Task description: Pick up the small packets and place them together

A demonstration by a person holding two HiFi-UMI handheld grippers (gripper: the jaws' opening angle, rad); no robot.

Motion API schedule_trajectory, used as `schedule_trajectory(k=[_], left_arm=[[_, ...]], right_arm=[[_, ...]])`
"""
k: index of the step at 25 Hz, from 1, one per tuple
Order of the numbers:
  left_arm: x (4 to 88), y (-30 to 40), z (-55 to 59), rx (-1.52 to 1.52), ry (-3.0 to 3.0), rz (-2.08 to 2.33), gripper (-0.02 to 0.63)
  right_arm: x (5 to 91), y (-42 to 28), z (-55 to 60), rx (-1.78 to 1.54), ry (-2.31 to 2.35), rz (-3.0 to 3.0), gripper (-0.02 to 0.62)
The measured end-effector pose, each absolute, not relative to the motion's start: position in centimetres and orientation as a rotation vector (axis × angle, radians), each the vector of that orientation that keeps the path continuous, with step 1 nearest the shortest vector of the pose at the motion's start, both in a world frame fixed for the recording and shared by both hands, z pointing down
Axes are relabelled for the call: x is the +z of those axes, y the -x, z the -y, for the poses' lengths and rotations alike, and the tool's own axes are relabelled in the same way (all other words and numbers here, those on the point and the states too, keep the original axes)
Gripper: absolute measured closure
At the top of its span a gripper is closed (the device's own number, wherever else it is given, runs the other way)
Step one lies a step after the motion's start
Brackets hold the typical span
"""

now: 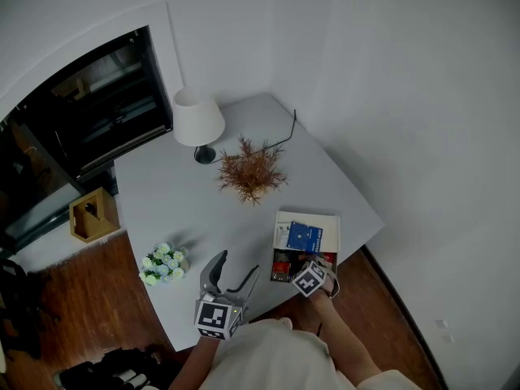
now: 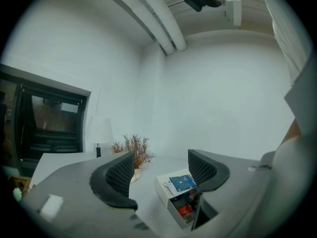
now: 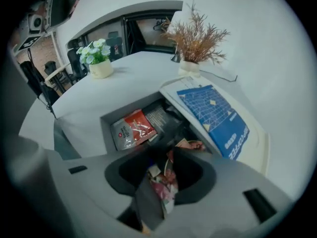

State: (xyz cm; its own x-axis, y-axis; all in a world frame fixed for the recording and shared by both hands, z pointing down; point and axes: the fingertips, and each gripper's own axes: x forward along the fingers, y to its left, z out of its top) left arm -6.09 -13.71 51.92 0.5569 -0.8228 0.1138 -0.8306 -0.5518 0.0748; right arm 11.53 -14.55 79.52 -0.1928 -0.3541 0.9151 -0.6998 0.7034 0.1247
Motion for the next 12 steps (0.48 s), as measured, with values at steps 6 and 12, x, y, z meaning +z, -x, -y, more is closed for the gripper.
schedule_trajectory(k=[6, 12], left_arm=[[51.9, 7.0, 13.8, 0.101, -2.646, 1.450, 0.279], [52.2, 6.2, 13.8, 0.107, -2.659, 1.419, 0.279]], right_arm=[[75.2, -12.7, 12.9, 0.402, -0.936, 1.895, 0.595], [64.9, -15.4, 14.2, 0.081, -1.187, 1.985, 0.595]])
